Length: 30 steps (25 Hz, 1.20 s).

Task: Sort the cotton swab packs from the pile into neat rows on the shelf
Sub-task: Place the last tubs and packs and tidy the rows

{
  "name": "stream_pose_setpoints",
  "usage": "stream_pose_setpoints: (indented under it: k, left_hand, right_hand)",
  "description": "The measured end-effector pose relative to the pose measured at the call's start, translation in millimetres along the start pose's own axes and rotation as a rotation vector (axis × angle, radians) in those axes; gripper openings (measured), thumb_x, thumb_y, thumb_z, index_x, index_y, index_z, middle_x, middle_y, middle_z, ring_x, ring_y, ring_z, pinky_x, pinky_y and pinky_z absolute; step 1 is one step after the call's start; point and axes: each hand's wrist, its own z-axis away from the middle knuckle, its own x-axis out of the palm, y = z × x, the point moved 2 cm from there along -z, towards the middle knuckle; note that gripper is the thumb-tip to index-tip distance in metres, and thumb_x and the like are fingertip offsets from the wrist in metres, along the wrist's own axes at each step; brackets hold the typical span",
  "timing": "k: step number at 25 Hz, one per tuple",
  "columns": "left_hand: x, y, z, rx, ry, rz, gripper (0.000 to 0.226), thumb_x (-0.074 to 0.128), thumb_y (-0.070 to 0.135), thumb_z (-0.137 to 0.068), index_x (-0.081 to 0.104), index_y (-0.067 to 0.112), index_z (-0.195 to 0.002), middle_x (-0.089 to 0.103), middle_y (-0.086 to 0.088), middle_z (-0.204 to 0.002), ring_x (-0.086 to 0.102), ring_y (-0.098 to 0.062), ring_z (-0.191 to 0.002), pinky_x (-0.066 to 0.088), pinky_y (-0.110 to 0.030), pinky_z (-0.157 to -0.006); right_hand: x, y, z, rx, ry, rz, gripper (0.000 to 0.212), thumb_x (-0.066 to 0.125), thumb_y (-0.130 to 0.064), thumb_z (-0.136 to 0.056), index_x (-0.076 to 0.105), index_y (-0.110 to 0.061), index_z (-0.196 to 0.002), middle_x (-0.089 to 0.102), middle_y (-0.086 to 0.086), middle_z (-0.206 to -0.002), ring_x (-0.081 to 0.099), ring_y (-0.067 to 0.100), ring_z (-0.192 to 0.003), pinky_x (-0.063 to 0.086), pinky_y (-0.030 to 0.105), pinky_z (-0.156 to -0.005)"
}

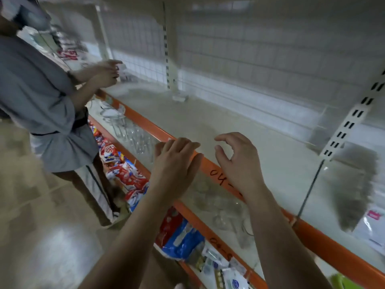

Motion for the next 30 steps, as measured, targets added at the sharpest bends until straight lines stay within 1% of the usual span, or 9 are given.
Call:
stream_pose_setpoints:
  k: [3,5,9,15,18,21,23,27,30]
  left_hand:
    - [19.0,-42.1,-38.6,0.014,-0.015,-0.009,0.039,0.036,0.044,-0.095,0.063,0.024,-0.116,0.062,0.006,-0.110,0.057,-0.019,-0.103,0.027,-0.035,-0.090]
    - [31.6,-67.3,-64.5,0.020,-0.024,-0.015,0.040,0.035,0.045,-0.095,0.062,0.025,-0.116,0.062,0.006,-0.111,0.056,-0.019,-0.104,0.031,-0.038,-0.091]
    - [52.9,-108.3,-108.2,0.015,-0.022,-0.011,0.042,0.033,0.044,-0.095,0.061,0.023,-0.118,0.062,0.004,-0.112,0.055,-0.018,-0.106,0.034,-0.039,-0.093]
    - [89.6,-163.1,-152.5,0.030,-0.053,0.016,0.042,0.033,0.038,-0.094,0.059,0.020,-0.121,0.063,0.000,-0.116,0.056,-0.020,-0.108,0.034,-0.039,-0.093]
    - [113.6,-193.5,-177.3,0.043,-0.030,0.036,0.042,0.035,0.035,-0.092,0.061,0.017,-0.119,0.064,-0.003,-0.112,0.058,-0.024,-0.103,0.035,-0.040,-0.089]
    - [137.6,-225.8,-204.9,0.054,0.026,0.056,0.039,0.041,0.033,-0.089,0.065,0.015,-0.113,0.067,-0.004,-0.105,0.060,-0.027,-0.097,0.036,-0.039,-0.085]
    - [150.7,-243.8,-223.2,0.087,0.037,0.066,0.037,0.042,0.033,-0.089,0.066,0.015,-0.111,0.067,-0.003,-0.103,0.060,-0.027,-0.095,0.036,-0.038,-0.084]
    - [177.0,-286.2,-271.7,0.160,-0.015,0.081,0.038,0.038,0.036,-0.089,0.064,0.018,-0.110,0.065,-0.001,-0.103,0.059,-0.027,-0.095,0.035,-0.038,-0.085]
    - [197.4,-315.0,-302.2,0.216,-0.055,0.104,0.038,0.036,0.037,-0.089,0.063,0.019,-0.109,0.064,0.000,-0.103,0.059,-0.026,-0.094,0.037,-0.039,-0.084]
  right_hand:
    - [36.7,7.3,-49.6,0.018,0.007,-0.030,0.021,0.056,-0.023,-0.090,0.065,-0.020,-0.109,0.060,-0.009,-0.111,0.053,0.011,-0.108,0.046,0.030,-0.091]
    - [54.8,13.5,-82.1,0.032,0.016,-0.036,0.022,0.056,-0.023,-0.090,0.065,-0.020,-0.110,0.060,-0.009,-0.112,0.054,0.011,-0.107,0.047,0.031,-0.091]
    - [81.7,23.4,-136.3,0.063,0.026,-0.042,0.023,0.056,-0.024,-0.090,0.064,-0.021,-0.112,0.059,-0.009,-0.113,0.053,0.009,-0.106,0.046,0.028,-0.091]
    - [124.6,44.1,-191.1,0.100,-0.057,0.000,0.025,0.055,-0.025,-0.090,0.063,-0.022,-0.114,0.058,-0.008,-0.117,0.053,0.009,-0.105,0.045,0.025,-0.089]
    - [147.1,55.2,-215.3,0.131,-0.081,0.036,0.025,0.056,-0.025,-0.090,0.063,-0.022,-0.114,0.058,-0.007,-0.117,0.054,0.009,-0.104,0.044,0.023,-0.087]
    - [170.9,65.1,-238.5,0.155,-0.078,0.084,0.025,0.056,-0.024,-0.090,0.064,-0.022,-0.114,0.058,-0.005,-0.116,0.054,0.009,-0.102,0.043,0.022,-0.084]
    - [185.0,71.5,-251.2,0.186,-0.063,0.086,0.024,0.057,-0.023,-0.090,0.064,-0.021,-0.112,0.058,-0.005,-0.114,0.054,0.010,-0.100,0.043,0.023,-0.082]
    - [224.9,83.7,-284.5,0.275,-0.020,0.084,0.023,0.058,-0.022,-0.090,0.065,-0.019,-0.112,0.059,-0.004,-0.115,0.056,0.011,-0.094,0.046,0.024,-0.079]
    - [252.5,94.7,-309.9,0.328,-0.024,0.128,0.023,0.058,-0.023,-0.090,0.064,-0.018,-0.112,0.059,-0.002,-0.115,0.057,0.013,-0.092,0.043,0.022,-0.077]
